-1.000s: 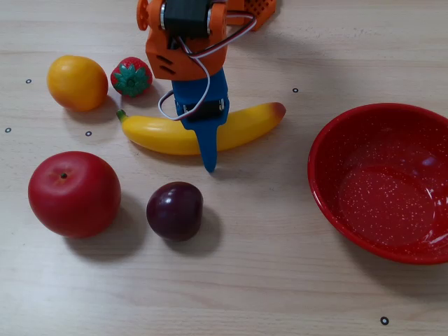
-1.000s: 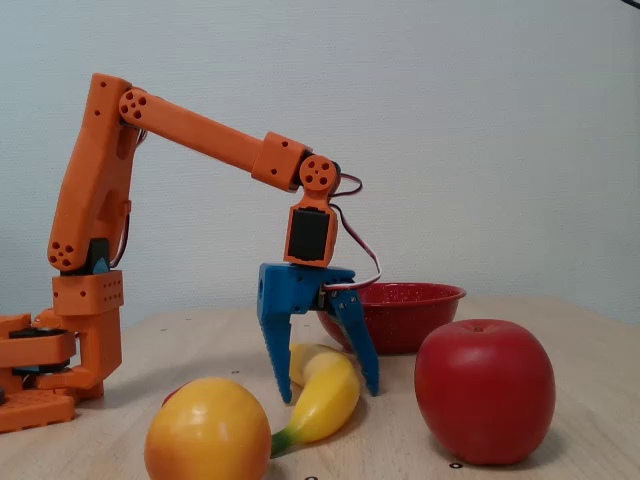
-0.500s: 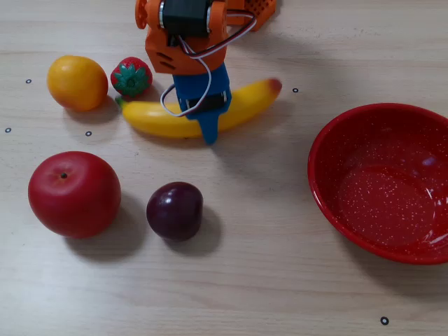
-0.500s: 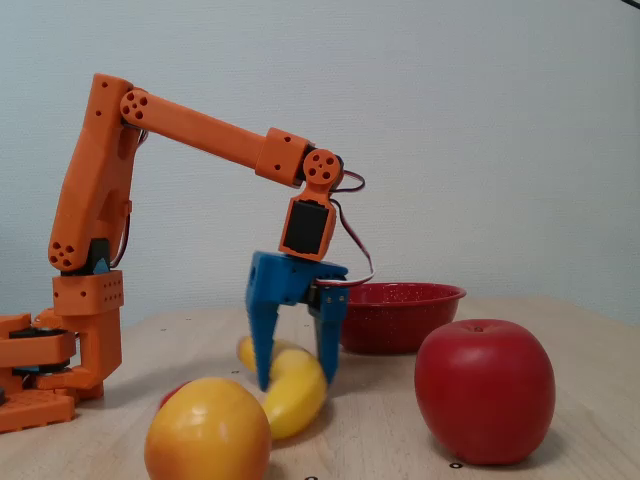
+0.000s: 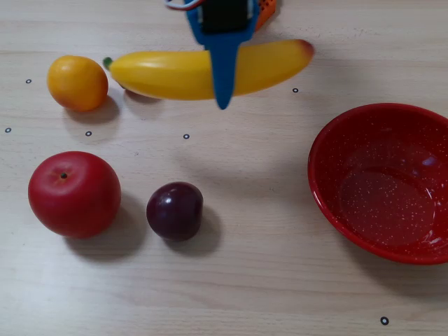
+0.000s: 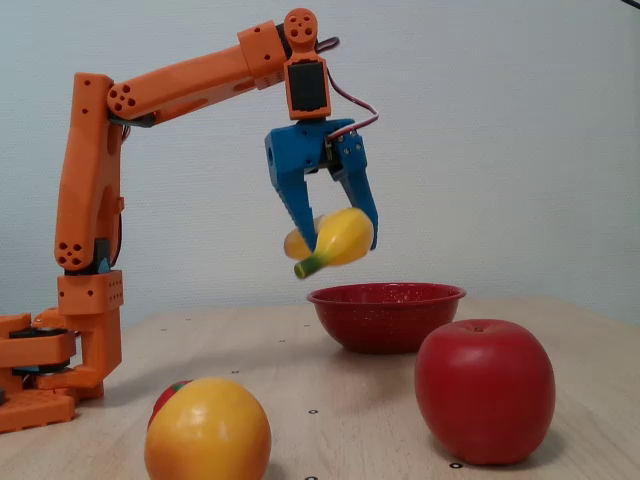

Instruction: Put the banana in the red bowl.

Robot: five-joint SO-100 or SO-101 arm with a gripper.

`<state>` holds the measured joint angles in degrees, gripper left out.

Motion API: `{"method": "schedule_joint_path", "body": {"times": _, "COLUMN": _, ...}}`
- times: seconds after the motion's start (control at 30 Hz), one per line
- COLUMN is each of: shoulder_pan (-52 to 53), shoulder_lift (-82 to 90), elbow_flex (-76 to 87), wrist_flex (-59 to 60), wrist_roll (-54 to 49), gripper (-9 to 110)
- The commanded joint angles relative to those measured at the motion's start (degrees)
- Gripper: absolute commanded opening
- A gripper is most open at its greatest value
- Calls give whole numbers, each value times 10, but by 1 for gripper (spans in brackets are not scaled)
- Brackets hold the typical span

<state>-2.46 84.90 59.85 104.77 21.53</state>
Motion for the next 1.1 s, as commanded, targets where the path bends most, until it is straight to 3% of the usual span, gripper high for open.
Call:
{"method": "schedule_joint_path", "body": {"times": 0.0, "shoulder_pan": 42, "shoulder_lift": 58, "elbow_flex": -103, "wrist_flex": 56, "wrist_roll": -30, "gripper": 0}}
{"method": "schedule_joint_path", "body": {"times": 0.57, "shoulder_pan": 254, "shoulder_lift": -131, "elbow_flex": -329, "wrist_flex": 18, "wrist_roll": -76, "gripper": 0}}
{"method": "schedule_joint_path", "body": {"times": 1.07, "shoulder_pan": 318, "shoulder_lift": -289, "elbow_flex": -433, "wrist_flex": -64, "wrist_roll": -56, "gripper": 0}}
